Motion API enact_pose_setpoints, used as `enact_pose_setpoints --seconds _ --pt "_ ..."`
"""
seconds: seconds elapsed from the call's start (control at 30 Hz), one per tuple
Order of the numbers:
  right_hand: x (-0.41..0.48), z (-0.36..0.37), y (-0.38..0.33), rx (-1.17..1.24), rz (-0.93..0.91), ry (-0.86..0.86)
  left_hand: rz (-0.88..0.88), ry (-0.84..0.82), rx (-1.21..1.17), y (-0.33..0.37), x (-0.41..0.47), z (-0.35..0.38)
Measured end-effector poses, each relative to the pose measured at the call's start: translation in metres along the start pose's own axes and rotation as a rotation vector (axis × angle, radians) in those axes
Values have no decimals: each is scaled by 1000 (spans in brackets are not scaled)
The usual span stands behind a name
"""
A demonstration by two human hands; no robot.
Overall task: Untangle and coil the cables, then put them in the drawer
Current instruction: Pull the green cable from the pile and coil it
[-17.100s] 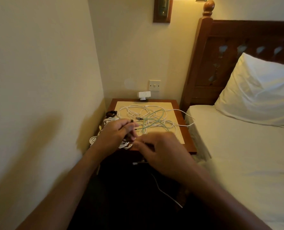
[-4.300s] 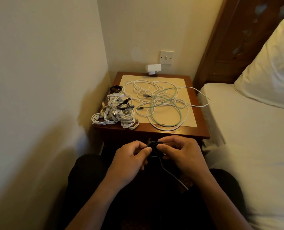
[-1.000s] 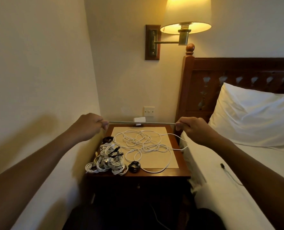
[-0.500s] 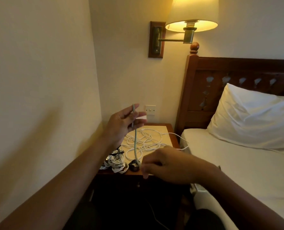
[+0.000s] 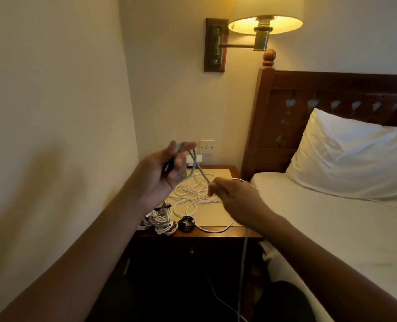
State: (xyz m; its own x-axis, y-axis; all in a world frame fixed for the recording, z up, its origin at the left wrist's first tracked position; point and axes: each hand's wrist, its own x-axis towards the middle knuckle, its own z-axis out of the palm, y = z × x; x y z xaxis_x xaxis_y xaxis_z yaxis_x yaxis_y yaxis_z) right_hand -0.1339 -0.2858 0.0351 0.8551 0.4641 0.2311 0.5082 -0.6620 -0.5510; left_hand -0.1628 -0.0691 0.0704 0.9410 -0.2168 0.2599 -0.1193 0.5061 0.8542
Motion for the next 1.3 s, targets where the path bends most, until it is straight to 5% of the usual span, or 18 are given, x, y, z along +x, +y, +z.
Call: enact_pose_setpoints --seconds 0.13,0.23,0.33,0.5,0.87,0.97,1.1,1.3 --pt "-21 19 -39 -127 -156 -150 150 189 551 -4 13 7" --pt "-20 8 -58 -309 -287 -85 79 53 1043 -18 8 0" --pt "-6 -18 -43 -188 -237 -8 -56 -140 1208 -13 -3 -15" --pt "18 -59 31 -113 -72 39 -186 -182 1397 31 -24 -52" --pt "-12 -47 148 -129 216 7 -18 651 1143 44 -32 -149" --pt "-19 -36 157 -120 316 -228 -57 626 957 35 -25 -132" --pt "-23 -35 136 -130 288 -510 -112 344 882 42 -28 -82" --pt "-12 -10 29 236 -47 -280 -277 28 722 4 -21 -10"
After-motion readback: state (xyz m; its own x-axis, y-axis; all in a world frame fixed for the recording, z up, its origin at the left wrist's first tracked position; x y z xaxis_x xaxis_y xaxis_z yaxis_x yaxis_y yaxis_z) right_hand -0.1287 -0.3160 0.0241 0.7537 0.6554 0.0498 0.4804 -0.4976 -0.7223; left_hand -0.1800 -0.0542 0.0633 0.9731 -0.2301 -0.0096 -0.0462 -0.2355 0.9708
